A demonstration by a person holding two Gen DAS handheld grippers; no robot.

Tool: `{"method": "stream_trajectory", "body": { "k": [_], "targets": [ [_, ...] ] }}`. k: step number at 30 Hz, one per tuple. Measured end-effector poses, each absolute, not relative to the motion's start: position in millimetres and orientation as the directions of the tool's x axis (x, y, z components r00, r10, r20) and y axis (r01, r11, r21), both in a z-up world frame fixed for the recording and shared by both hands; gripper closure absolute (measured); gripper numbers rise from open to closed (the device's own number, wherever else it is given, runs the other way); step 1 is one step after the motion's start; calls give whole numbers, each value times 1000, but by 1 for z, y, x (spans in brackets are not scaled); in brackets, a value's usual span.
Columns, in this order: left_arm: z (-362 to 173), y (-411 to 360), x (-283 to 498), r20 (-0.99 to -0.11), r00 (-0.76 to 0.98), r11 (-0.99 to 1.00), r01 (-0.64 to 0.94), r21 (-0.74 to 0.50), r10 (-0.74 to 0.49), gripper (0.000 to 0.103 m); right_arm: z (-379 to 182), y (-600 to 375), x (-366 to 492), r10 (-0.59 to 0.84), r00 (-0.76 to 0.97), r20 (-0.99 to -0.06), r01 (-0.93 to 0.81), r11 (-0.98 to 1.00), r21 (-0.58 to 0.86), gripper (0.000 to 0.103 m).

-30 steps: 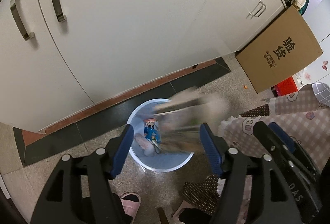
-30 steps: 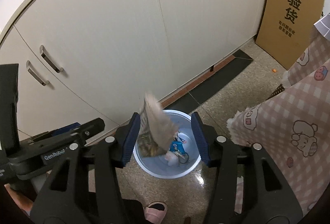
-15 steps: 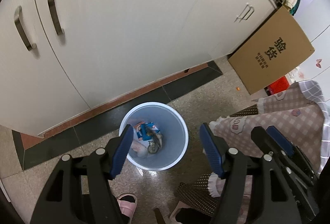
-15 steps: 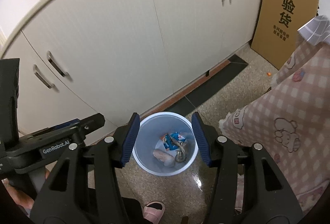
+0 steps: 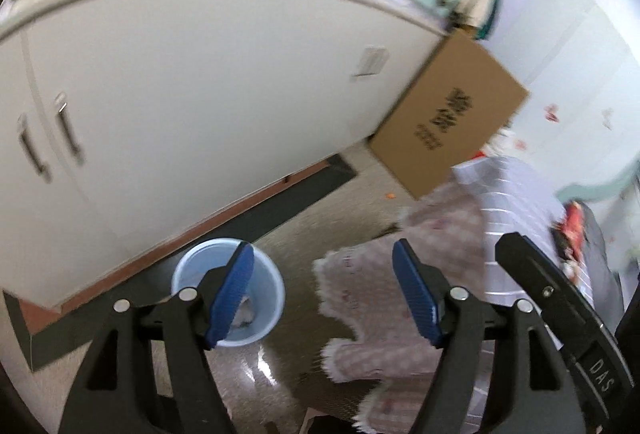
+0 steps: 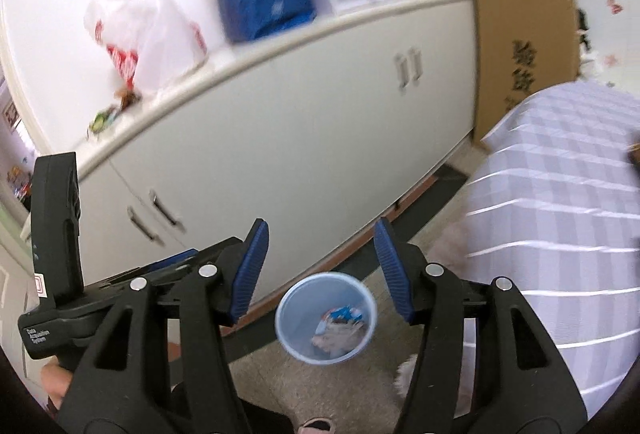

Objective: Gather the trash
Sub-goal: 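Move both tools back over the table, then grasp the white snack wrapper with the left tool while the right tool grasps the beige cloth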

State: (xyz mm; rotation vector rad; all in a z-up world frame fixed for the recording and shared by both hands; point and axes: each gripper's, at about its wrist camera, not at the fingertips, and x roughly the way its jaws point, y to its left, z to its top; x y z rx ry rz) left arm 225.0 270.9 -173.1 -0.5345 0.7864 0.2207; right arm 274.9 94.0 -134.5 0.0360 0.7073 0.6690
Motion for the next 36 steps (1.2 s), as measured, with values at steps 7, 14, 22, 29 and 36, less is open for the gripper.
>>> {"method": "stream_trajectory", "body": {
  "k": [7, 14, 22, 29, 36],
  "targets": [
    [-132, 169, 263, -685, 715, 910, -182, -372, -137, 30, -97, -19, 285, 471, 689, -551, -424, 878, 221, 44],
    [-121, 78, 305, -697, 683, 943, -35, -330, -219, 30, -95, -146, 318, 280, 739, -612, -206, 960, 190, 43],
    [-128, 2, 356, -744, 594, 941, 75, -329, -307, 30, -131, -201, 367, 297, 652, -698, -118, 948, 294, 43],
    [-134, -34, 380, -760, 567, 945, 125, -302, -317, 30, -157, -217, 389, 408, 566, -717, -135, 903, 407, 78],
    [-147, -62, 400, -772, 538, 940, 167, -296, -338, 30, -144, -244, 366, 346, 678, -649, -117, 922, 369, 95]
  ]
}}
